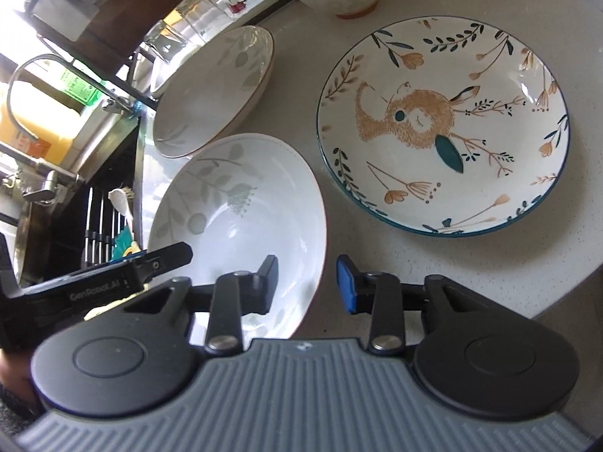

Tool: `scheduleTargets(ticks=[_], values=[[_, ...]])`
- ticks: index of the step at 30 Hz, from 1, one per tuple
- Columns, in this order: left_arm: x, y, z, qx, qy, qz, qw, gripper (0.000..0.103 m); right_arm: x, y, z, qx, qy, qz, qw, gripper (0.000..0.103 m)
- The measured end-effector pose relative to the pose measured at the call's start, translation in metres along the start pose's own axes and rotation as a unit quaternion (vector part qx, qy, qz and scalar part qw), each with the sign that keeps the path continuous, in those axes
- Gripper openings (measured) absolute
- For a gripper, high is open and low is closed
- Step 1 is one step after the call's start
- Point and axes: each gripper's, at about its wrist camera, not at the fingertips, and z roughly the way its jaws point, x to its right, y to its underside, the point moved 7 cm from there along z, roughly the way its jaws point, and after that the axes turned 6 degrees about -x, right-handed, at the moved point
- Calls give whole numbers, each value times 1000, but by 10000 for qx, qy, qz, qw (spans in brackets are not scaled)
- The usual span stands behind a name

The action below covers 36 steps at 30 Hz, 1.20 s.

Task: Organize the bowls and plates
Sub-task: 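Reach the left gripper to the white leaf-pattern bowl rim and close it, then lift the leaf-pattern bowl with the left gripper over the rabbit plate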

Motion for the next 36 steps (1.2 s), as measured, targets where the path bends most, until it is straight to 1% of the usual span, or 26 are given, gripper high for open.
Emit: scheduleTargets(ticks=[1, 3, 4, 5, 6, 7, 9, 10, 12, 17, 22, 26, 28, 36], values=[[-1, -1, 1, -9, 15, -8, 10000, 55, 0, -1, 1, 12, -29, 12, 10000, 36], [-3, -3, 3, -26, 51, -6, 10000, 42, 0, -2, 5, -11, -3, 36, 10000, 35], [-3, -4, 4, -28, 83, -24, 10000, 38, 1, -2, 6, -22, -14, 62, 10000, 34], [-4, -5, 5, -40, 108, -41, 9999, 30, 1, -1, 6, -32, -38, 84, 10000, 29], [-4, -6, 6, -57, 120, -46, 9999, 26, 1, -1, 6, -23, -20, 102, 9999, 28], [-5, -7, 7, -57, 109, -36, 9999, 25, 1, -1, 6, 1, -11, 106, 9999, 27], [-4, -8, 7, -31, 86, 8, 10000, 25, 2, 0, 7, -29, 44, 82, 10000, 22], [-4, -8, 7, -23, 79, 12, 10000, 25, 2, 0, 7, -40, 55, 68, 10000, 21], [-3, -7, 7, -7, 78, 41, 10000, 25, 3, 0, 7, -93, 20, 73, 9999, 20], [-2, -6, 2, 4, 31, 102, 9999, 24, -3, 3, 6, -206, 104, -134, 9996, 20], [-3, -10, -13, 70, 135, 90, 9998, 24, -13, 3, -7, -163, 73, -356, 9992, 20], [0, -20, -29, 153, 302, 89, 9994, 24, -19, -1, -22, -21, 70, -512, 9987, 20], [5, -26, -36, 175, 324, 158, 9992, 24, -19, -6, -31, 86, 6, -499, 9987, 20], [38, -59, -74, 559, 441, 414, 9966, 24, -16, -28, -69, 585, -198, -452, 9971, 20]])
